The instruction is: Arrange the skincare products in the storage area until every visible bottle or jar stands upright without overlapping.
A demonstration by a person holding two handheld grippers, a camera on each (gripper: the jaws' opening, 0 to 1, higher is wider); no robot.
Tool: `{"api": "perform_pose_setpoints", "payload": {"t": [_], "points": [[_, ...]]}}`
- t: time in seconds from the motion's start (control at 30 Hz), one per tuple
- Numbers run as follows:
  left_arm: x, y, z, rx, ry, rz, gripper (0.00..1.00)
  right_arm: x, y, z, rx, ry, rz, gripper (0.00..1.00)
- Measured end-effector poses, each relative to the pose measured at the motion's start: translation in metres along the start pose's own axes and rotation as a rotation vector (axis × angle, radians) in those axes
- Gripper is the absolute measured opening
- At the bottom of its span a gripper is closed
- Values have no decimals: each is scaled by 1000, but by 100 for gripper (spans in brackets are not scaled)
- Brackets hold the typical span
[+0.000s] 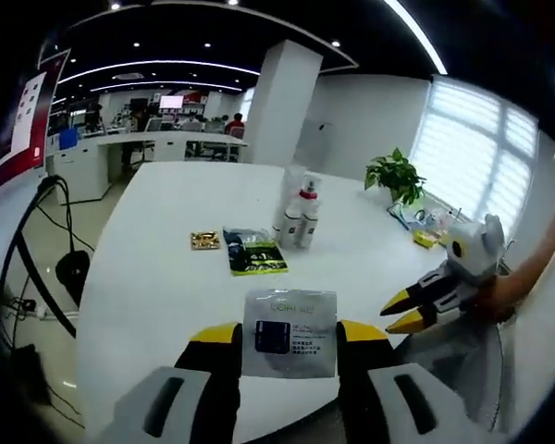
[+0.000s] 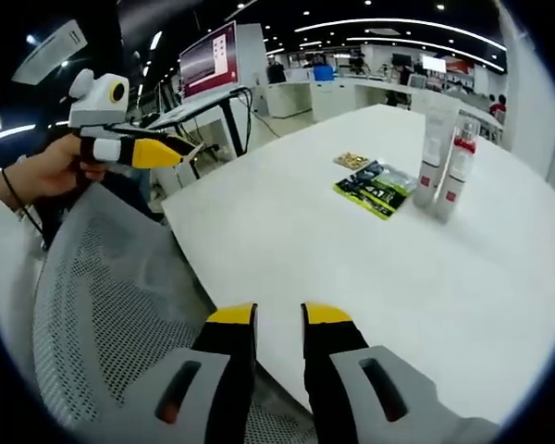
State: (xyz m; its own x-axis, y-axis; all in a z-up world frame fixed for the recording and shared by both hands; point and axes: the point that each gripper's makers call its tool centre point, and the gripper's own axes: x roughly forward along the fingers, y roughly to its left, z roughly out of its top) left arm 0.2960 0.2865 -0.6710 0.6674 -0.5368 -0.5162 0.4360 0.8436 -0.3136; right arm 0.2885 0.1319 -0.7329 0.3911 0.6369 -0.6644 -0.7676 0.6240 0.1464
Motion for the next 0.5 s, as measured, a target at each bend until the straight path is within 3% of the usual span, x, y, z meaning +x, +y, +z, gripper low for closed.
{"api": "perform_pose_setpoints", "payload": {"t": [0.23,0.37,0.5], "points": [[-5,-9,-12,52,29,-48,42,2,4,3,-11,22,-4,18],[-4,-11,-16,94,26,-68,42,-1,6,12,-11,-6,-16,20],[-4,-18,-15,165,10,-88,42,-3,17,36,141,-93,8,24]]}}
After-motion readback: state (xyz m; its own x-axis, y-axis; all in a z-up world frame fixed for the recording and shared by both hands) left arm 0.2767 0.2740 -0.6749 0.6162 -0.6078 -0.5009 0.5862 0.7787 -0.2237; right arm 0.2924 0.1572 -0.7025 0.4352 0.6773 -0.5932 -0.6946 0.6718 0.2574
